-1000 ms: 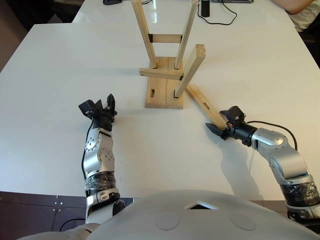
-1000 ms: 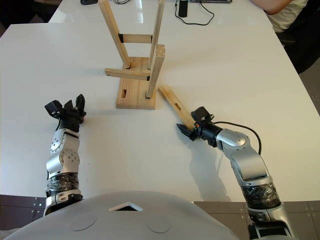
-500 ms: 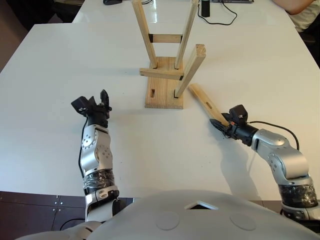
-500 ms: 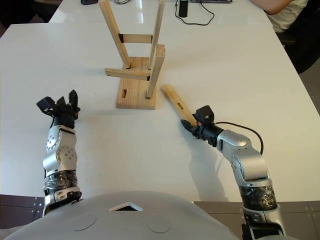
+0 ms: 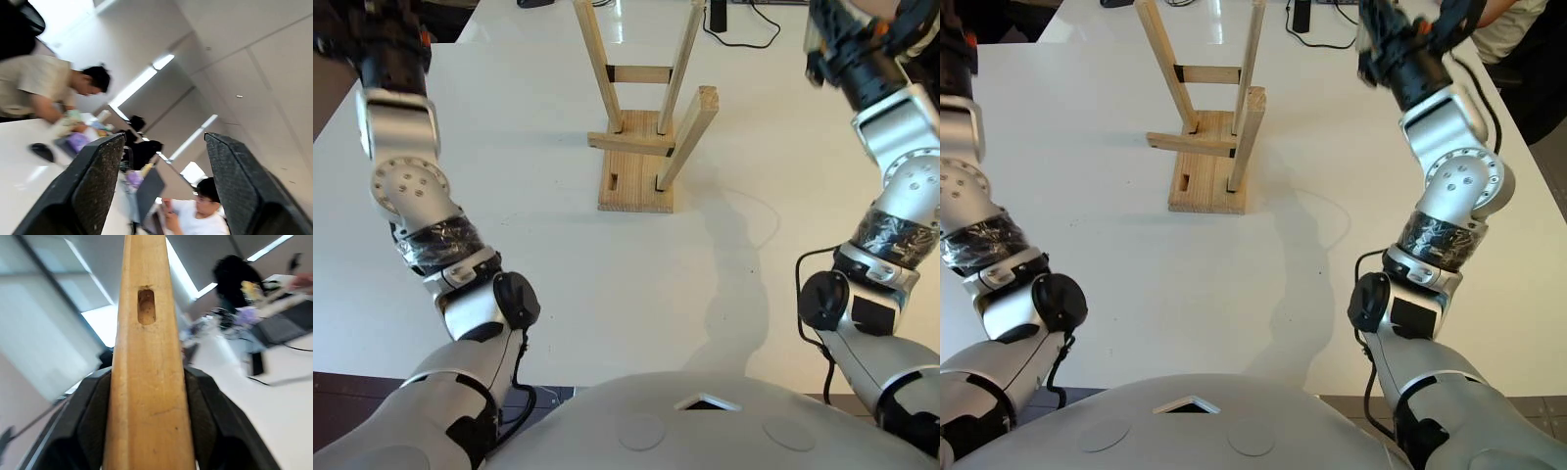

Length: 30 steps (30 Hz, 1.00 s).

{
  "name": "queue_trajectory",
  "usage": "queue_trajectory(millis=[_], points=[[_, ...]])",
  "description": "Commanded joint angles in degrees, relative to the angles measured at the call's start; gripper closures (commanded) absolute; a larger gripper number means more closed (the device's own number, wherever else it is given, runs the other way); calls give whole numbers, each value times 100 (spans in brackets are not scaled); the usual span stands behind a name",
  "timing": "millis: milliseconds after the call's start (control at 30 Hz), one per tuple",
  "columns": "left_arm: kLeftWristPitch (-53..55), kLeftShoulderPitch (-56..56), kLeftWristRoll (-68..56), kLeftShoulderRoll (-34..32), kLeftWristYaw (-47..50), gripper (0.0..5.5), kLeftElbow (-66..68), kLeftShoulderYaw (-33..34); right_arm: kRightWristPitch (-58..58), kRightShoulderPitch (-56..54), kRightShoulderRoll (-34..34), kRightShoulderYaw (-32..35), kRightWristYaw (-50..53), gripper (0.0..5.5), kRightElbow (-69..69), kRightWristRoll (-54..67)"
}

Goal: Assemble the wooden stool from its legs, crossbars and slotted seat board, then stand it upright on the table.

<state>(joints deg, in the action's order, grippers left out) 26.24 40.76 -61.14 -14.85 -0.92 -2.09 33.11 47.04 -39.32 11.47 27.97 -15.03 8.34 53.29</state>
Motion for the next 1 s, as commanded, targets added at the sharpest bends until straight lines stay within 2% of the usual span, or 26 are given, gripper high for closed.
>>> queue_trajectory(millis=[33,133,300,533,767,1000], points=[[1298,360,-1640,-250,-1546,193,-1184,-915,568,280,354,-846,-1674,346,1258,1240],[1901,243,-2384,-441,-1692,147,-1091,-1052,907,214,1029,-992,-2396,346,1130,1528],[2510,153,-3174,-808,-2161,144,-1040,-1272,1104,-73,1672,-1196,-3046,346,941,1763],[2925,-49,-3516,-1155,-2585,144,-1362,-1642,1042,110,1945,-1803,-3518,346,1034,1494],[2895,-101,-3293,-1296,-2936,144,-1473,-1889,883,382,2155,-2269,-3838,346,1189,1056],[2791,-171,-3164,-1352,-3166,251,-1608,-1908,846,468,2166,-2274,-3751,346,1045,901]])
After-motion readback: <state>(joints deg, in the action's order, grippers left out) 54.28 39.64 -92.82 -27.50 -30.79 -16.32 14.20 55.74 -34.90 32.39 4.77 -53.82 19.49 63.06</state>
